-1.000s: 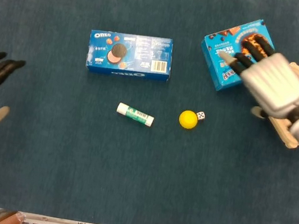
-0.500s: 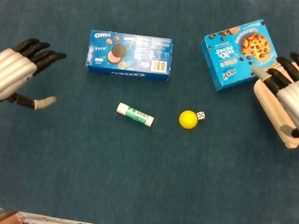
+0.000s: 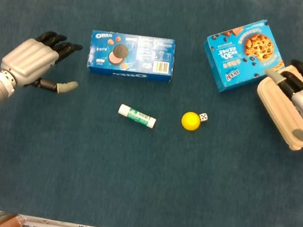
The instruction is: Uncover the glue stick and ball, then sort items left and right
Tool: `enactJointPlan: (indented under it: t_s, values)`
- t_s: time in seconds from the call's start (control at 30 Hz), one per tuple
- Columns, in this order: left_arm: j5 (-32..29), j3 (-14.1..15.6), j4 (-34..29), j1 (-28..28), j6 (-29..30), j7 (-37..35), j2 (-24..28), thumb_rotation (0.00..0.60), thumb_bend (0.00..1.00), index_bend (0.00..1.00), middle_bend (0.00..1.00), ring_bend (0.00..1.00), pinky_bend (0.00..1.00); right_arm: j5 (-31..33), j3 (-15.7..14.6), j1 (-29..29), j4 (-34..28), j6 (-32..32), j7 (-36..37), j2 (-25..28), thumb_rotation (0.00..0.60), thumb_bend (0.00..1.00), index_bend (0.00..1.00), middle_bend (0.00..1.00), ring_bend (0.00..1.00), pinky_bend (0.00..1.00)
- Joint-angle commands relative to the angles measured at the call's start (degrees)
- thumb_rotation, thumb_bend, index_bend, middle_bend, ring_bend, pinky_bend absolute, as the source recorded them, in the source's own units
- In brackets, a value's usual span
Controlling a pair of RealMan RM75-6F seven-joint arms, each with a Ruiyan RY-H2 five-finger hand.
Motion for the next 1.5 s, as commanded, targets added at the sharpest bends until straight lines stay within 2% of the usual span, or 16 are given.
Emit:
enactJointPlan:
  t_s: [0.03,0.27,0.5,1.0,1.5]
  values:
    - [-1.2,0.5,0.5,0.0,-0.6,1.2,-0.2,0.079,0.19,0.23,0.14,0.04,0.04,-1.0,0.5,-0.9,0.5,-0.5,0.7,0.2,0.6,0.0,0.09,0.24,0.09,0.08]
    - [-3.8,1.7,1.4,-0.3,-2.8,4.0,-1.2,0.077,0.19,0.23,0.15,0.04,0.04,-2.9,1.8,-2.8,1.5,-1.3,2.7,0.4,0.6,0.0,0.09,0.24,0.09,0.08]
    - [-4.1,2.0,-0.7,-1.2,-3.0,2.8,-1.8,0.077,0.19,0.24,0.15,0.04,0.04,-4.3,3.0,-4.6,2.3,-1.7,4.4,0.8,0.6,0.0,0.09,0.24,0.09,0.08]
    - [-4.9,0.9,-4.9,-5.2,-5.4,0.1,-3.1,0.08,0.19,0.24,0.15,0.04,0.04,-7.1,5.0,-7.8,3.9,-1.8,7.4,1.1,0.6,0.0,0.09,0.24,0.09,0.08]
    - [-7.1,-0.5,-6.2,-8.3,-6.5,2.4,-4.9,0.079,0.19,0.24,0.15,0.04,0.04,-9.5,6.7,-10.1,5.0,-2.1,10.2,1.5,0.6,0.0,0.09,0.24,0.09,0.08]
